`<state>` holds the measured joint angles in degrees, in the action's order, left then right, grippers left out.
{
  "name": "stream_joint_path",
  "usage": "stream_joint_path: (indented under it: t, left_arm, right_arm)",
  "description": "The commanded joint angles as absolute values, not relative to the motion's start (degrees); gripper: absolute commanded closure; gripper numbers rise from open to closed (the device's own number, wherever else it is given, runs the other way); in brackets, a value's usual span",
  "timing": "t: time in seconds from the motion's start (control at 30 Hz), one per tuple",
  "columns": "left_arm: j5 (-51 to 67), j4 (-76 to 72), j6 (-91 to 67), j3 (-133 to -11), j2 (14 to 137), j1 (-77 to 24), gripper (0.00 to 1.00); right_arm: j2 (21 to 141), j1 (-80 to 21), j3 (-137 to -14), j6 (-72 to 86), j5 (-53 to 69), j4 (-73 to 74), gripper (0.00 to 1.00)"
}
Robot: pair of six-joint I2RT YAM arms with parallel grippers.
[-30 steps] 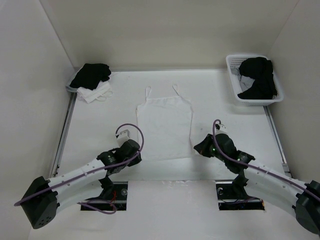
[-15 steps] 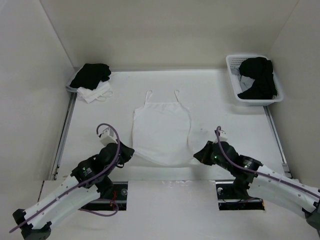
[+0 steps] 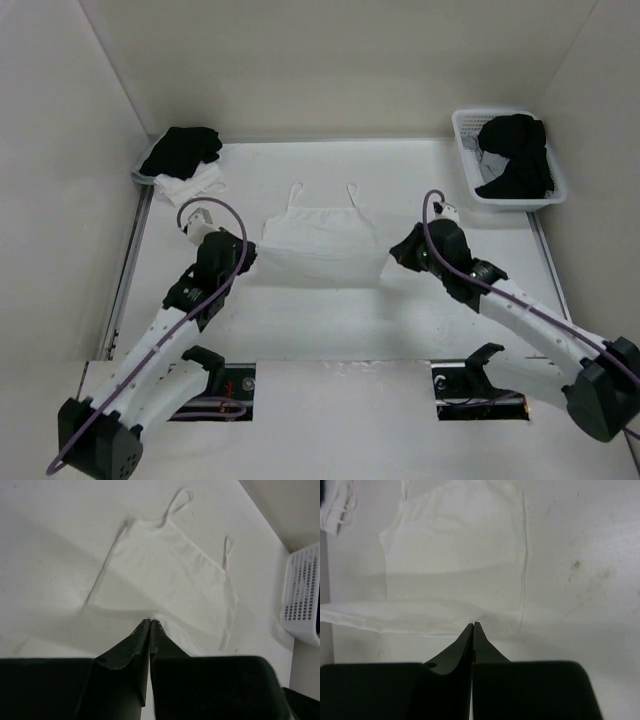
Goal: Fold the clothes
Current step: Fold the tank top
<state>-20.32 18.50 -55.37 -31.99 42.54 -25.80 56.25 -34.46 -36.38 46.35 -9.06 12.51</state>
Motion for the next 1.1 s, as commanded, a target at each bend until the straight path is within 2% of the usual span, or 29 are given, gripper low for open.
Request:
stream_joint_path:
  t: [0.0, 0.27, 0.57, 0.7, 0.73, 0.8, 0.9, 0.97, 1.07]
  left_arm:
    - [-14.8, 2.1, -51.7, -36.1, 51.2, -19.9, 0.98]
    - [-14.8, -13.3, -51.6, -46.0, 74.9, -16.7, 0.98]
    - [-13.1, -19.0, -52.7, -59.5, 97.7, -11.5, 0.97]
    - [-10.8, -19.0, -53.4, -65.4, 106.1, -9.7, 0.93]
    - [-10.7, -18.9, -53.4, -66.3, 107.2, -9.5, 0.90]
    - [-9.6, -19.2, -53.4, -67.8, 109.2, -9.3, 0.77]
    - [-9.2, -21.1, -53.3, -64.4, 106.0, -9.0, 0.67]
    - [-9.4, -23.0, -53.1, -59.4, 101.1, -9.2, 0.66]
    - [-10.6, -23.7, -52.5, -49.8, 92.8, -10.3, 0.66]
  right_arm:
    - [63.5, -29.9, -42.4, 41.3, -3.8, 1.3, 0.99]
    - [84.8, -23.5, -59.6, 39.0, 1.5, -4.4, 0.99]
    - [106.5, -16.7, -73.7, 40.1, 4.1, -9.0, 1.00]
    - [114.1, -15.2, -80.4, 41.2, 5.4, -9.9, 0.99]
    - [115.8, -14.9, -82.4, 41.5, 5.3, -9.8, 0.97]
    - [117.9, -14.4, -85.0, 42.3, 5.0, -9.7, 0.90]
    - [116.2, -14.5, -83.6, 42.1, 4.6, -10.5, 0.64]
    - [112.8, -14.5, -79.6, 41.0, 3.1, -10.7, 0.56]
    - [105.2, -16.2, -69.6, 39.4, -0.8, -12.0, 0.54]
